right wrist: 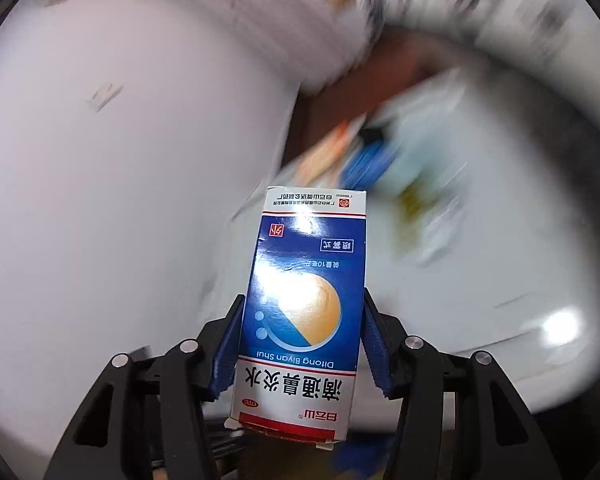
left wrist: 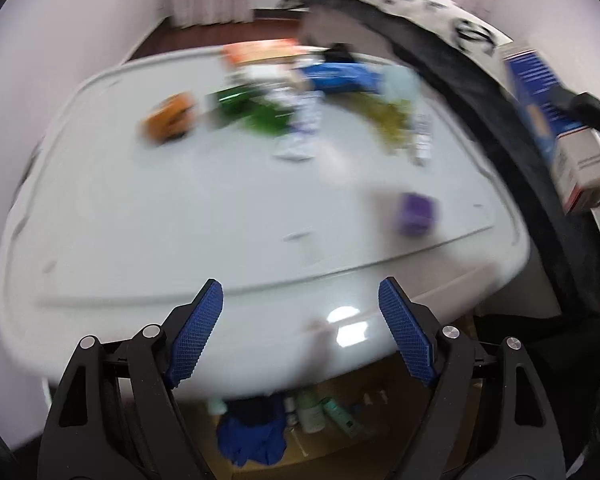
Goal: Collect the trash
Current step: 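Grasp the blue-white medicine box with the right tool while the left tool grasps the purple cup, then drop the purple cup with the left tool while the right tool drops the medicine box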
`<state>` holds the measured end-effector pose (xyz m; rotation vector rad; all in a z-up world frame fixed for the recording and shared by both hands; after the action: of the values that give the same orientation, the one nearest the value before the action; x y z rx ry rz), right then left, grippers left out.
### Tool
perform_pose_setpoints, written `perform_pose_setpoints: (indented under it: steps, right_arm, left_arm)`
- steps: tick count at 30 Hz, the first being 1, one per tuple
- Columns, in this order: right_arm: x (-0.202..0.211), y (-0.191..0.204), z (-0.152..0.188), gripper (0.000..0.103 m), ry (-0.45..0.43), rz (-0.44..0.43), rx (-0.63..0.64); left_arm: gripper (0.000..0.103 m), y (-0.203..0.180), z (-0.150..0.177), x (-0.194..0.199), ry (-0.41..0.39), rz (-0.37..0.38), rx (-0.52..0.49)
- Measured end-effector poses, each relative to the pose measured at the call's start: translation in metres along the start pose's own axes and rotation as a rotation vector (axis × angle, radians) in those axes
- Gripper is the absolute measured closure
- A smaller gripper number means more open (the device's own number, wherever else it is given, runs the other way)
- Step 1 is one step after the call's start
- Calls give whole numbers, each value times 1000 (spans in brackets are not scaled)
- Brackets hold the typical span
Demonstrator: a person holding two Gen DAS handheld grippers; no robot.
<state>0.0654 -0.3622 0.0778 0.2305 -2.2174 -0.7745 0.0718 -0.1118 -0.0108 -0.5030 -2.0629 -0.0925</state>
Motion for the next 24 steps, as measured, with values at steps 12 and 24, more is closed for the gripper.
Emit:
perform_pose_setpoints:
  steps: [12,24]
  right_arm:
    - [20,-50,18,49,-108,46,-130]
    - [4,-40,24,49,-27,119,4]
  left_arm:
    - [48,-80,-42,-83,-60,-52,-106]
    - [68,-70,-26,-4,-157,-69,-144]
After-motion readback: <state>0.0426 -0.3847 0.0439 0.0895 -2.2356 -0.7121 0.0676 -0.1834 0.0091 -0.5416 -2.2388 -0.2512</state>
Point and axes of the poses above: each gripper's, at about its wrist camera, not at the fingertips, and x roughly against the way its jaws point, y to its left, z to its underside, the point moved 4 cm from there along -x, roughly the way its jaws point, and after that the axes turned 5 degrees about -x, right-handed, at the moved point
